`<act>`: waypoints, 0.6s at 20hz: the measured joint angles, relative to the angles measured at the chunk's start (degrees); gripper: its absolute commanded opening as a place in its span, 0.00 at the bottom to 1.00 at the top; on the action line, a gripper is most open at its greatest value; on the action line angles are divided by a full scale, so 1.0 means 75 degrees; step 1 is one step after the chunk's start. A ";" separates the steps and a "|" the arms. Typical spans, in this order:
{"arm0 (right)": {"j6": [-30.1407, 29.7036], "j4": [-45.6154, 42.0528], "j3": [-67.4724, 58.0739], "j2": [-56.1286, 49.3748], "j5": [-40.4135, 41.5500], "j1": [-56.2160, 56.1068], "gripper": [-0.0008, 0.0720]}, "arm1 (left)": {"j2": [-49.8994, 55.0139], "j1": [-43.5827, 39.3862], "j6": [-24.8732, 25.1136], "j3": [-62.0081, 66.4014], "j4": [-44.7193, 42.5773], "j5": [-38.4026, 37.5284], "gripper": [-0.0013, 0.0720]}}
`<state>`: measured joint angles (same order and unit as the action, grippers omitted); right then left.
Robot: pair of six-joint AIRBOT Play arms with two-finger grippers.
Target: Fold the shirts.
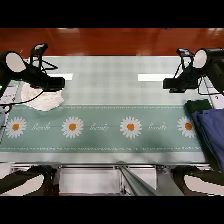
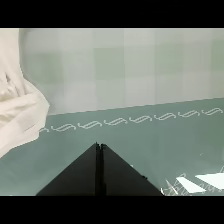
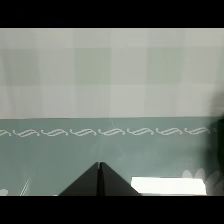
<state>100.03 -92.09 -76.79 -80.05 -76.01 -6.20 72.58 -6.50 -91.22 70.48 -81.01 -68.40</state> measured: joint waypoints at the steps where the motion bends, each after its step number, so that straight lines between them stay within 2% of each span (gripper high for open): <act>1: -0.0003 0.0000 0.0000 0.0000 0.0000 0.0000 0.04 | 0.0000 0.0000 0.0000 0.0000 0.0000 0.0000 0.05; 9: 0.0000 0.0003 0.0000 0.0000 0.0012 0.0000 0.04 | 0.0000 0.0000 0.0015 0.0000 0.0000 0.0111 0.05; 12: 0.0003 0.0003 0.0000 0.0000 0.0466 0.0000 0.04 | 0.0020 0.0009 0.0015 0.0000 0.0000 0.0720 0.05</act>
<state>100.05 -92.07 -76.79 -80.05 -72.51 -6.20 72.73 -6.44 -91.11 70.48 -81.01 -63.00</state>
